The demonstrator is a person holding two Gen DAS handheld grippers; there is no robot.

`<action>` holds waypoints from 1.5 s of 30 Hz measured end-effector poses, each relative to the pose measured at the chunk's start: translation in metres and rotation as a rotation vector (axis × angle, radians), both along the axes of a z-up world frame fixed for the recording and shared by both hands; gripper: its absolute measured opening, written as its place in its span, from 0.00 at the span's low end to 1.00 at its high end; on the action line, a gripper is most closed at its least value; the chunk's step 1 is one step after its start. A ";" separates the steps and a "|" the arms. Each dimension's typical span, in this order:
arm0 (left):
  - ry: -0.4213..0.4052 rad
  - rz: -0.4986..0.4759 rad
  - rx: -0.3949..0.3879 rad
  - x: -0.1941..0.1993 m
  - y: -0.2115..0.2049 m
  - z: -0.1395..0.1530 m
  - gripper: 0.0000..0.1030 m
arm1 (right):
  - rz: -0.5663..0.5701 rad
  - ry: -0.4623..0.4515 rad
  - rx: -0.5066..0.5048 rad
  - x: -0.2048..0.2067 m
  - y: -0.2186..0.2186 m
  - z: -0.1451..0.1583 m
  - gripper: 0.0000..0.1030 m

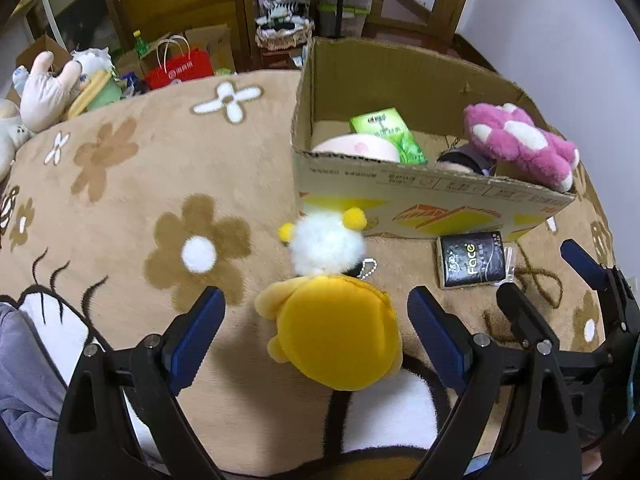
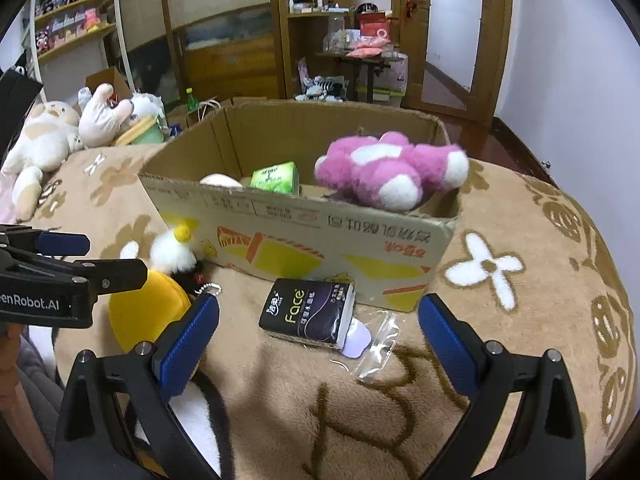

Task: Organize soft objects
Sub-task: 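Pull both tools back from the box toward the yellow plush, then close the left tool on the yellow plush while the right tool grasps the black Face tissue pack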

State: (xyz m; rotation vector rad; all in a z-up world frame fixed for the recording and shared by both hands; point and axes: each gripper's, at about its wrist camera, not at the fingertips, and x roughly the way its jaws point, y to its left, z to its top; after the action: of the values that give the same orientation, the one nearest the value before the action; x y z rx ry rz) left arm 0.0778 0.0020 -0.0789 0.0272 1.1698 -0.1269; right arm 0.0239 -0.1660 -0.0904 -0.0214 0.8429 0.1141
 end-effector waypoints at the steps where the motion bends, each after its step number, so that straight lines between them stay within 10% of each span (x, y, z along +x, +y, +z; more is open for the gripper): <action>1: 0.011 0.002 0.000 0.002 -0.001 -0.003 0.89 | 0.000 0.006 -0.003 0.002 0.001 -0.003 1.00; 45: 0.274 0.018 0.039 0.030 -0.010 -0.082 0.83 | -0.003 0.137 -0.115 0.034 0.020 -0.068 0.91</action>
State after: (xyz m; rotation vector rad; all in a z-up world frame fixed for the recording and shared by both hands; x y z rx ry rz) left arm 0.1074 -0.0076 -0.1611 0.0347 1.4462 -0.0932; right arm 0.0580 -0.1462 -0.1583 -0.1214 0.9856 0.0649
